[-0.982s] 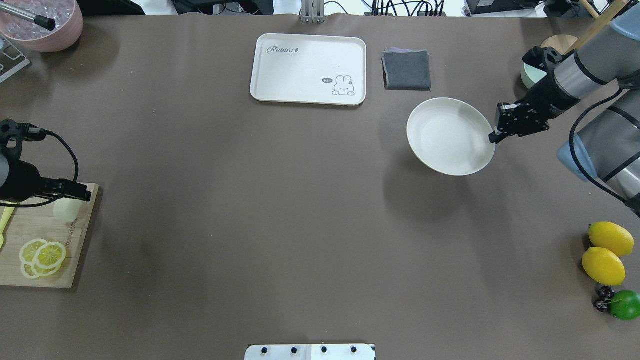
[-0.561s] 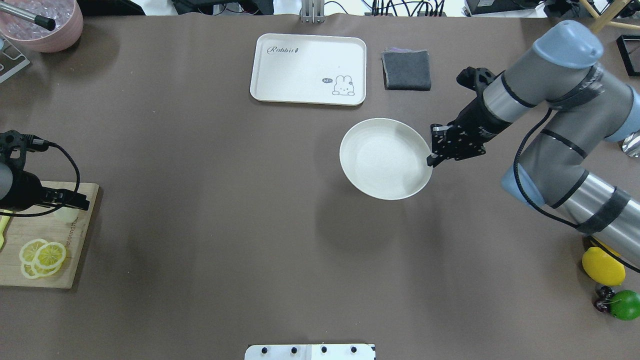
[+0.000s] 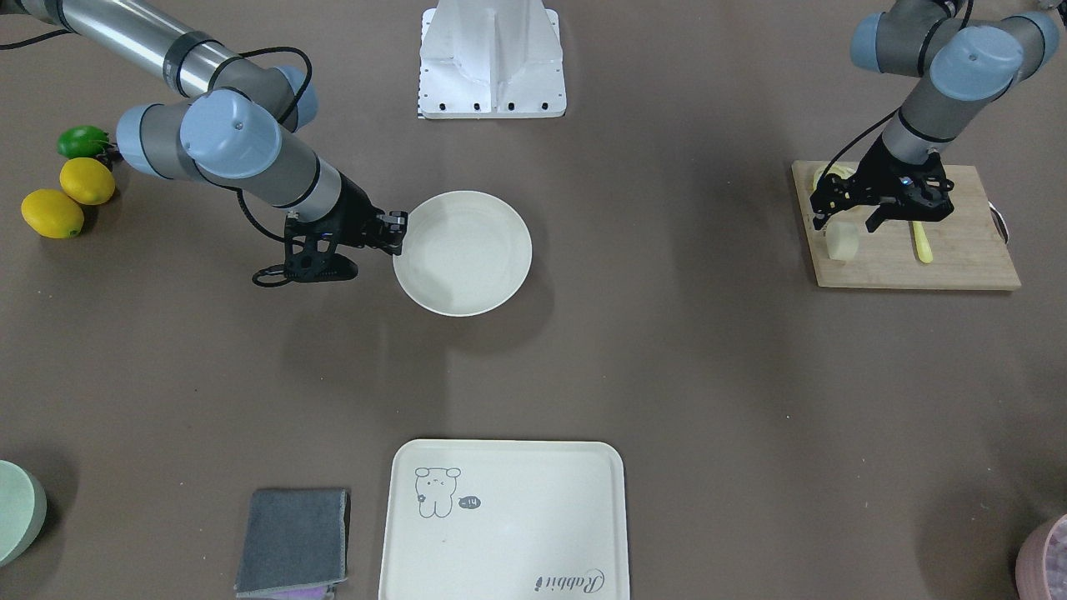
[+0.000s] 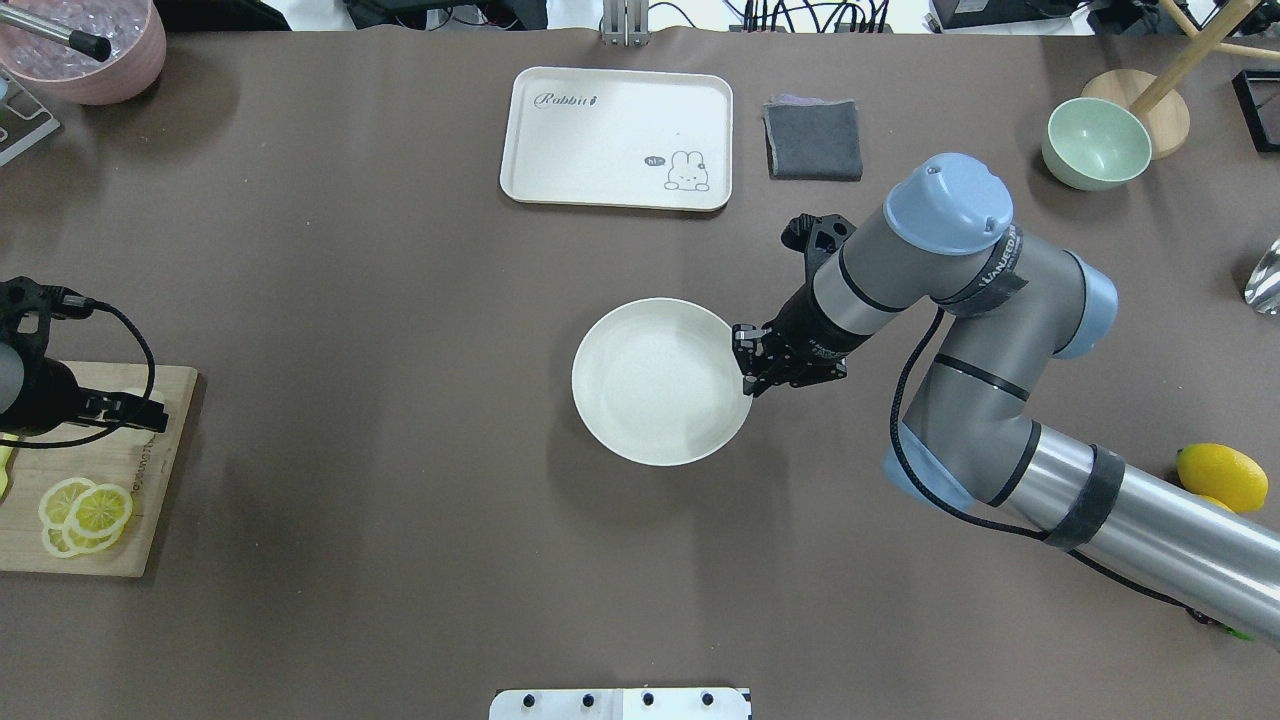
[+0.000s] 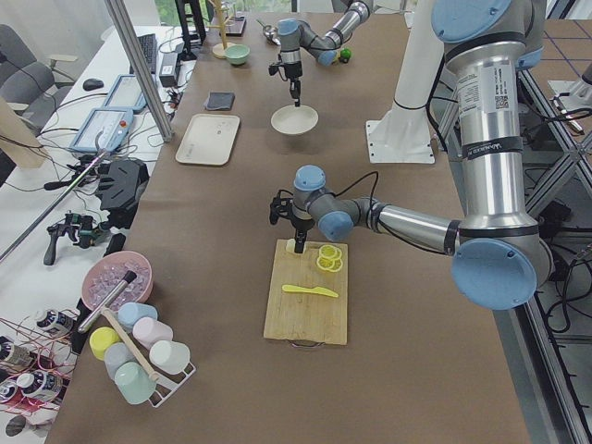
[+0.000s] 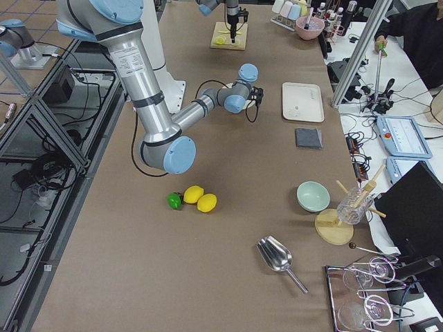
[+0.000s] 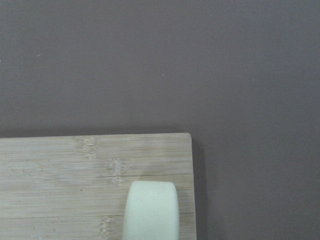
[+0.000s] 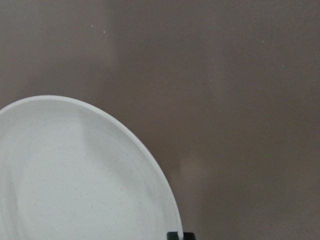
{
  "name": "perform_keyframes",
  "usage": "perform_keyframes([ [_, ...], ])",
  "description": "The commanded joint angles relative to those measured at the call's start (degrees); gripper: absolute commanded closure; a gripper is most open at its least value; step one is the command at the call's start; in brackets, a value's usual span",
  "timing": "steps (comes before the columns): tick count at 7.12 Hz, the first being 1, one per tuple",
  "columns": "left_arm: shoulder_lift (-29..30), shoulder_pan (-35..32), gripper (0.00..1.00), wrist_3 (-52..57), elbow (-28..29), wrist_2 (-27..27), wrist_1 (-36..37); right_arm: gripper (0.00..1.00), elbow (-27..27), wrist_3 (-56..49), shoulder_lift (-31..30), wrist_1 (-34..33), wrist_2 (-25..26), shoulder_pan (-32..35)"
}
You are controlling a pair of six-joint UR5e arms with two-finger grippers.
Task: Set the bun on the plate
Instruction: 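Grip the white plate rim with the right gripper and drag it toward the table centre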
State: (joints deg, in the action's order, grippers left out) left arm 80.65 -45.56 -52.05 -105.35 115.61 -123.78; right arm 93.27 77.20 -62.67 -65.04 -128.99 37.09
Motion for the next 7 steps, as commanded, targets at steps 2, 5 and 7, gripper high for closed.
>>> perform_keyframes([
  [2,0.9,0.2,0.3,0.0,1.0,-0.2,-0.1,1.0,-0.1,1.8,0.9,0.0,2.3,-2.2],
  [5,1.2,0.3,0.41,0.1,2.0,-0.3,-0.1,1.0,0.2,2.8,1.0,0.0,3.3,-3.6],
  [7,1.4,0.3,0.52,0.0,2.1,-0.3,-0.1,1.0,0.2,2.8,1.0,0.1,3.3,-3.8],
])
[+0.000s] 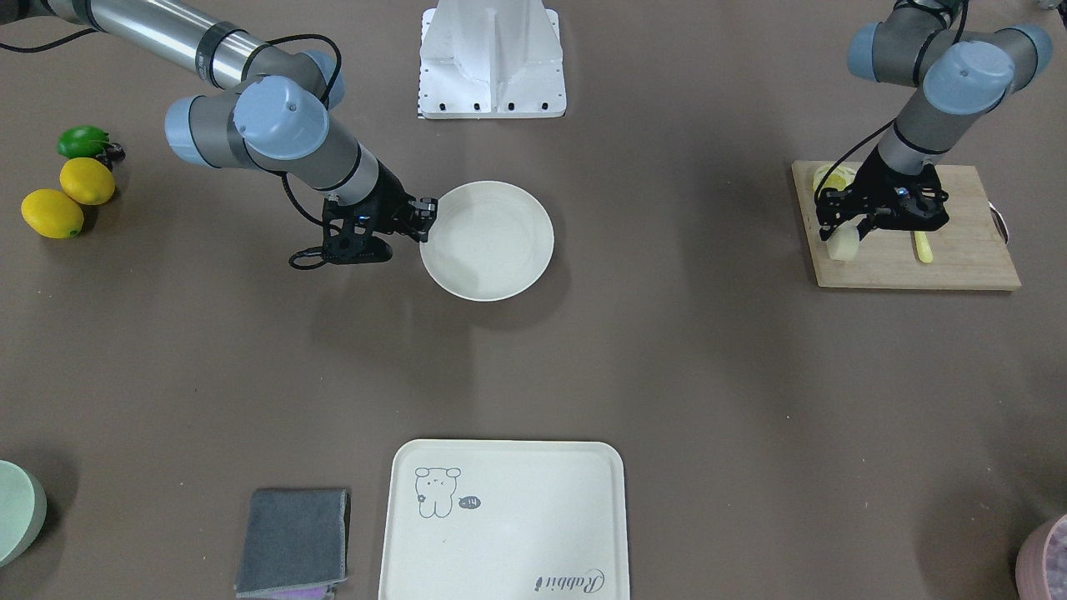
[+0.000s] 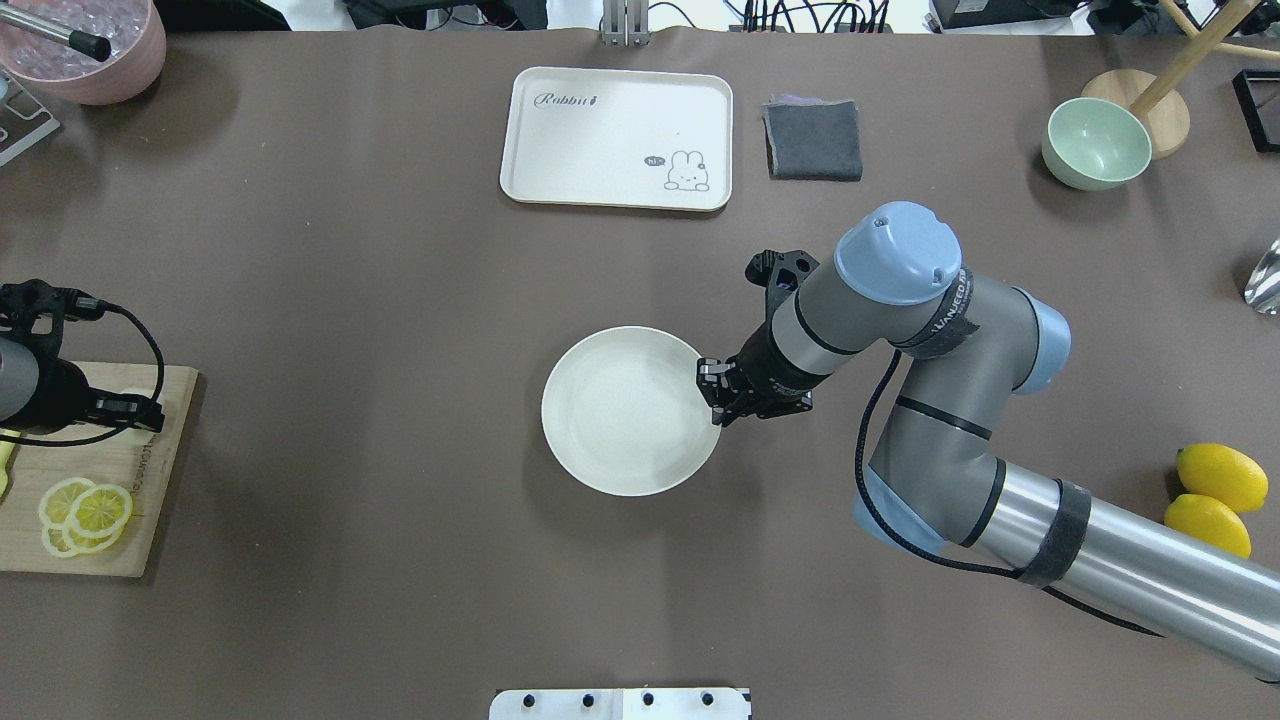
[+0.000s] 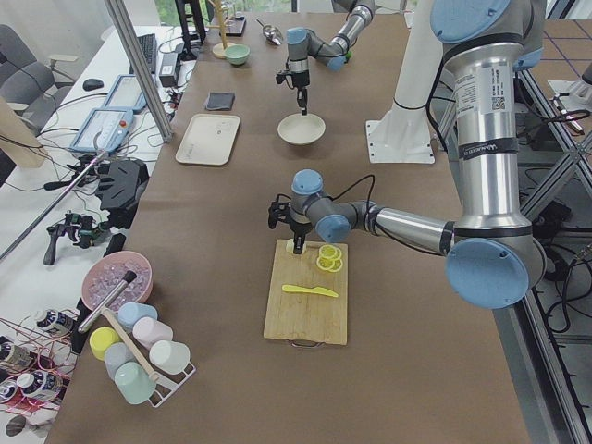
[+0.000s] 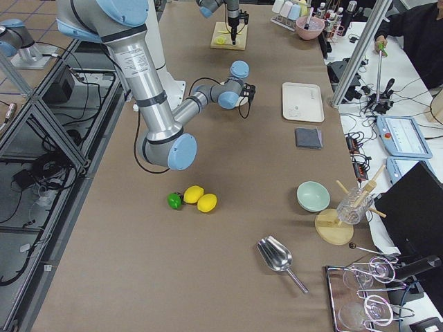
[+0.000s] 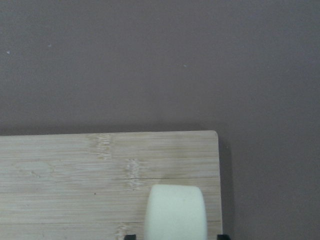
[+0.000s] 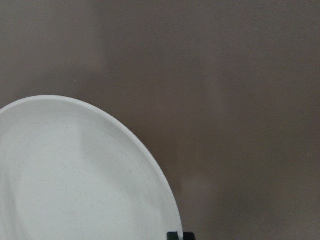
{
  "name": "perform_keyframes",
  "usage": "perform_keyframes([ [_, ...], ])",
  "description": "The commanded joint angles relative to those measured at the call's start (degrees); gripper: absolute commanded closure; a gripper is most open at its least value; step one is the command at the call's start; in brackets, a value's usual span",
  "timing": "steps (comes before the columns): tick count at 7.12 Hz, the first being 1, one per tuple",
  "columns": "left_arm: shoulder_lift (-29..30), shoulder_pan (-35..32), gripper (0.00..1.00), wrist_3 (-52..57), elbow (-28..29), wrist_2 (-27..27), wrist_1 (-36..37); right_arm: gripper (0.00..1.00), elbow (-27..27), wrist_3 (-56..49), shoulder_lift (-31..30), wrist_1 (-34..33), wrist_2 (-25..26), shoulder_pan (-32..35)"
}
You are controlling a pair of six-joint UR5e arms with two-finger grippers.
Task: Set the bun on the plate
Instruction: 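Release the white plate and raise the right gripper while the left gripper lifts the bun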
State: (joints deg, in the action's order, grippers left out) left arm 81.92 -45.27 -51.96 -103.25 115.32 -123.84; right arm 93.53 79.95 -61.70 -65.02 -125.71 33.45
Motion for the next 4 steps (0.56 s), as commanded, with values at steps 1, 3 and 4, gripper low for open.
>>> perform_keyframes([
  [1,0.2,0.0,0.56,-0.1,0.1,0.0,0.0,0.97,0.0,0.0,0.0,0.0,0.0,-0.2],
  [3,0.2,-0.1,0.57,-0.1,-0.1,0.0,0.0,0.57,-0.4,0.2,-0.3,2.5,0.1,-0.4],
  [4,0.2,-0.1,0.58,-0.1,-0.2,0.0,0.0,0.01,-0.6,2.7,-0.6,4.5,0.9,-0.7],
])
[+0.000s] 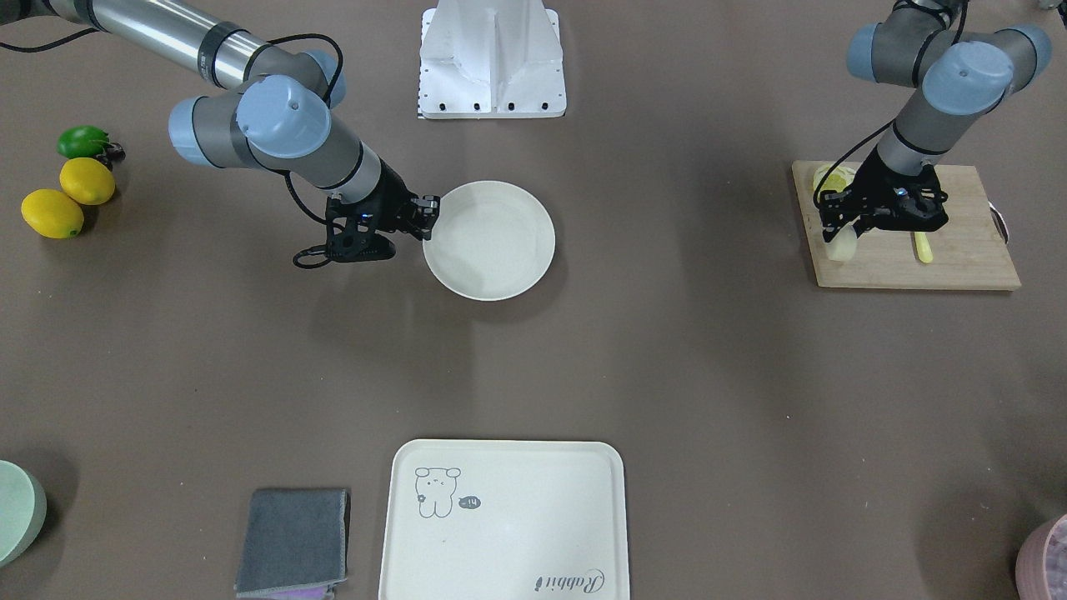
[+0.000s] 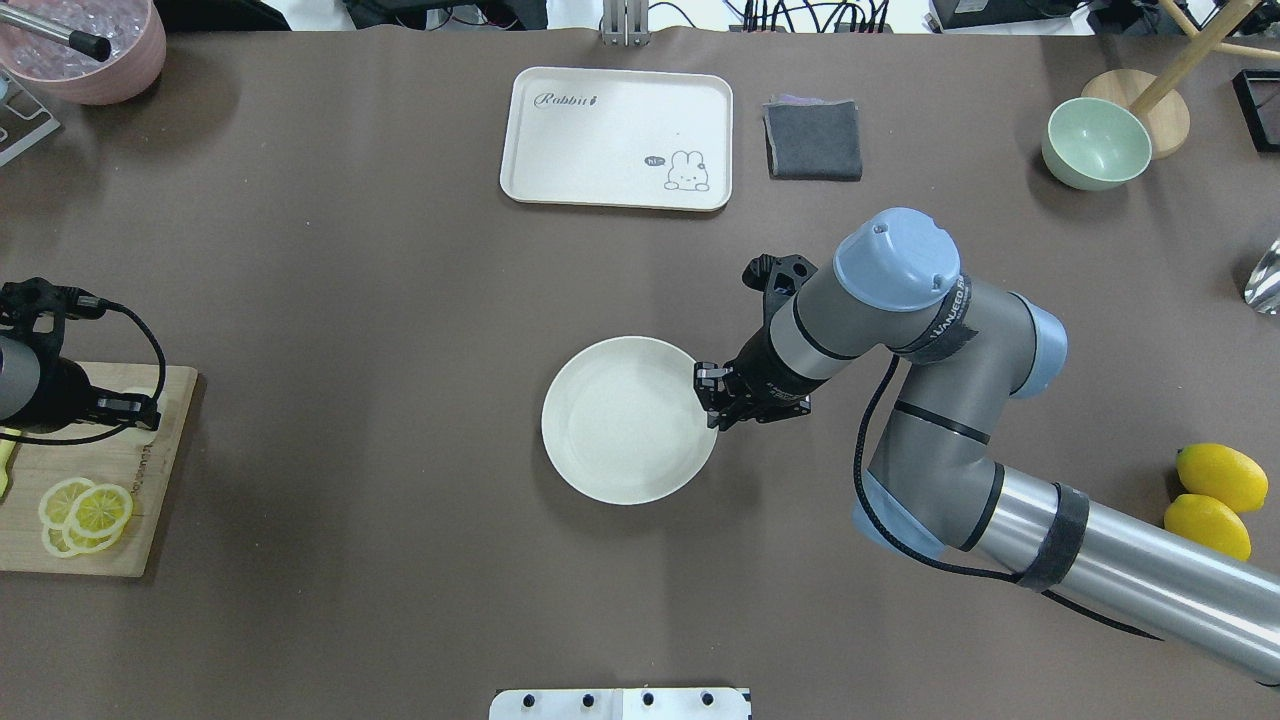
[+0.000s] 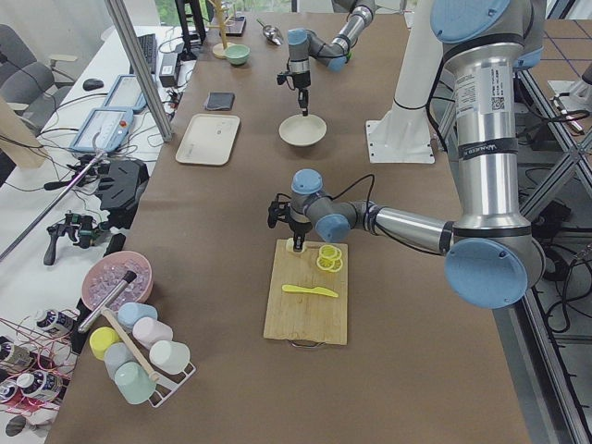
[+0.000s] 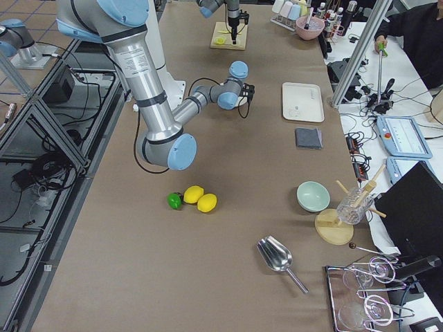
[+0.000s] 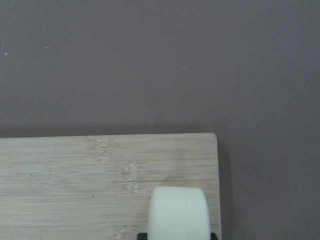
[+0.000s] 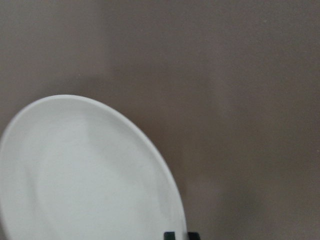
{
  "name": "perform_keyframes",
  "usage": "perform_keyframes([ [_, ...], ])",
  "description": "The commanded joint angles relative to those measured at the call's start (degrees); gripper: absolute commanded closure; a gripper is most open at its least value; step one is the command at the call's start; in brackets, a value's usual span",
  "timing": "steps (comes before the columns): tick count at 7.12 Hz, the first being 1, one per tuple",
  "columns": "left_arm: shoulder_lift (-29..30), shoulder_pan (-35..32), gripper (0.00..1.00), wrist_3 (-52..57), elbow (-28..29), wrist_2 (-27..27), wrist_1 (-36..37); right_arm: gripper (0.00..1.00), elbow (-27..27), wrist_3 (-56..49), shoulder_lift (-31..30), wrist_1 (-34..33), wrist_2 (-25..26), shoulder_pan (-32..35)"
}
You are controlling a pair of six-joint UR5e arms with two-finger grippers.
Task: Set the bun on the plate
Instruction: 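Release the white plate and raise the right gripper while the left gripper lifts the bun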
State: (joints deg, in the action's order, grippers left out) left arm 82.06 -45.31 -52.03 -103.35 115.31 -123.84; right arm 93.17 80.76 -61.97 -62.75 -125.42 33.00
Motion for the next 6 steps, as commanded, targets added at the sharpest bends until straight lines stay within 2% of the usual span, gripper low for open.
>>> perform_keyframes([
  [1,0.0,0.0,0.58,0.0,-0.4,0.1,0.0,0.0,-0.1,3.1,-0.3,2.4,2.3,-0.5],
  [3,1.1,-0.2,0.58,-0.4,-1.3,0.1,0.3,0.0,3.2,3.3,-1.3,2.3,1.8,1.0],
  [4,2.0,-0.4,0.58,-0.9,-2.5,0.3,0.8,0.0,6.4,2.7,-4.4,2.1,0.4,3.7],
  [5,4.7,-0.5,0.58,-1.1,-3.2,0.4,2.2,0.0,7.0,2.6,-5.7,1.9,-3.0,7.1],
  [6,10.0,-0.5,0.58,-5.2,-5.4,0.2,9.3,0.0,6.6,0.1,-7.4,1.9,-4.3,9.4],
])
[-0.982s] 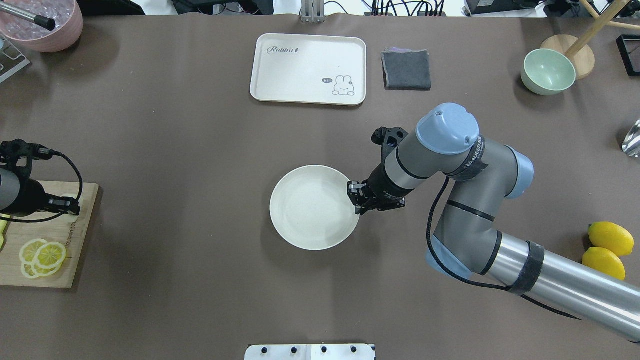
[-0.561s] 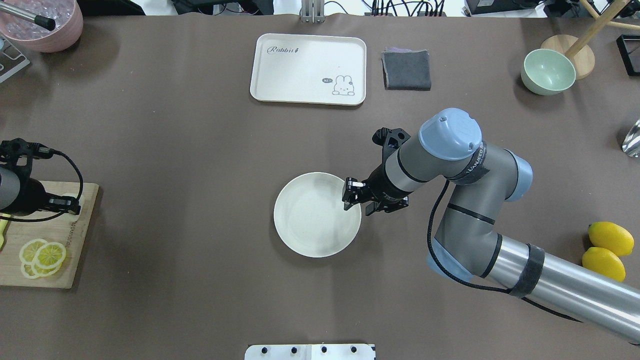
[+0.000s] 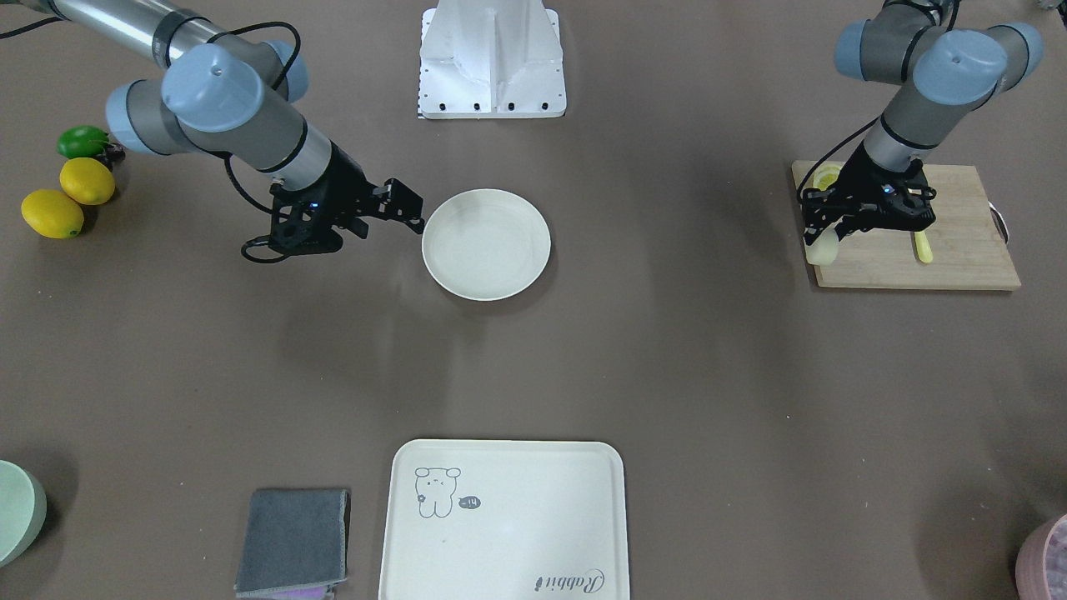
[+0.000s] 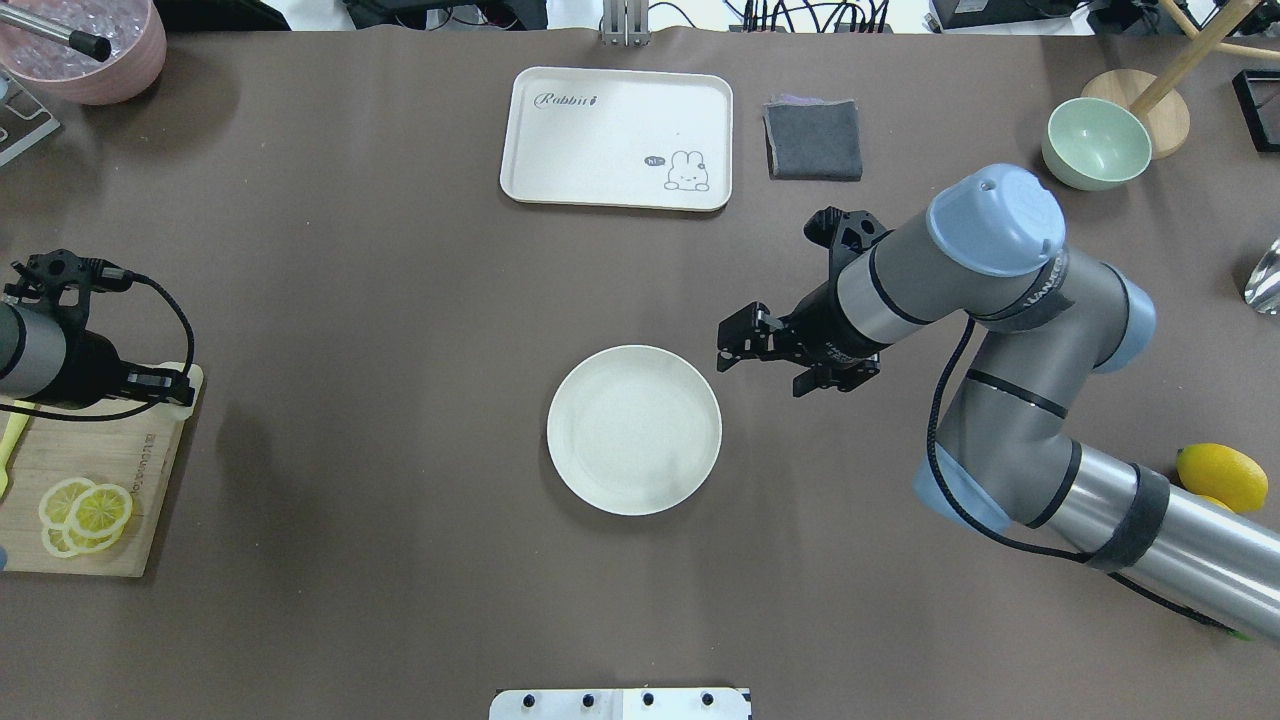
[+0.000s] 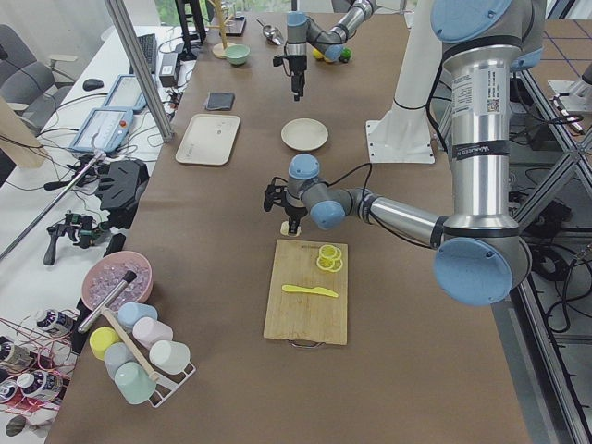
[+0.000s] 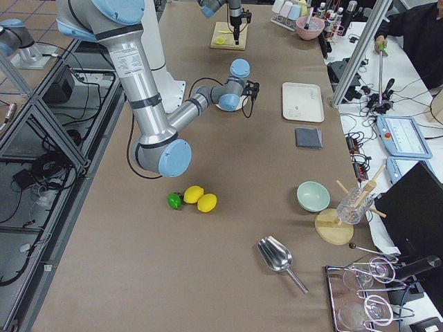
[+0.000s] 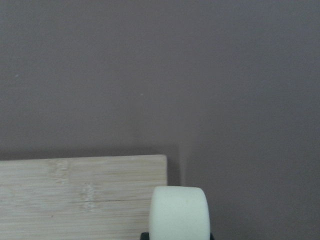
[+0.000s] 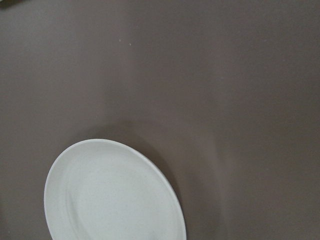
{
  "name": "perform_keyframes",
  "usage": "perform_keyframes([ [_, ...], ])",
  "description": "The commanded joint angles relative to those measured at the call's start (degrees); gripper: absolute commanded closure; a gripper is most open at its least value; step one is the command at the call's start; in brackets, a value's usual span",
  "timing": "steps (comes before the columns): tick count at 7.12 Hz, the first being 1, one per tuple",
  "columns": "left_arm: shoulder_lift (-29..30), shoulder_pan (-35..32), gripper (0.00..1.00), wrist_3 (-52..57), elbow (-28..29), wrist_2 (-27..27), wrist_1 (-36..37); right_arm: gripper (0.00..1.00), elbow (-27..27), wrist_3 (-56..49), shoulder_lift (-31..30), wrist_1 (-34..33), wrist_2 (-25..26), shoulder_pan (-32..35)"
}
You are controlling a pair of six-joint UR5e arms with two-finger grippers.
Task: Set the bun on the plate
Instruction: 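Release the white plate and raise the right gripper while the left gripper lifts the bun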
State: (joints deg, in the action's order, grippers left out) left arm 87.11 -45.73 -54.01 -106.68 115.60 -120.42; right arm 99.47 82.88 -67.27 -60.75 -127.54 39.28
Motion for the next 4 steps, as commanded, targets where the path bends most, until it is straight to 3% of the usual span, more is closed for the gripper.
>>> perform_keyframes([
  [1,10.7,0.0,0.58,-4.2,-4.4,-0.1,14.3,0.0,0.1,-7.5,-4.3,-0.3,-2.3,4.8],
  [3,19.0,3.9,0.58,-13.1,-5.5,-0.4,21.3,0.0,0.0,-14.3,-8.8,-0.2,-2.4,7.6],
  [4,23.1,8.0,0.58,-17.1,-5.0,-3.6,23.9,0.0,-0.2,-16.8,-9.9,-0.1,-2.4,9.0],
])
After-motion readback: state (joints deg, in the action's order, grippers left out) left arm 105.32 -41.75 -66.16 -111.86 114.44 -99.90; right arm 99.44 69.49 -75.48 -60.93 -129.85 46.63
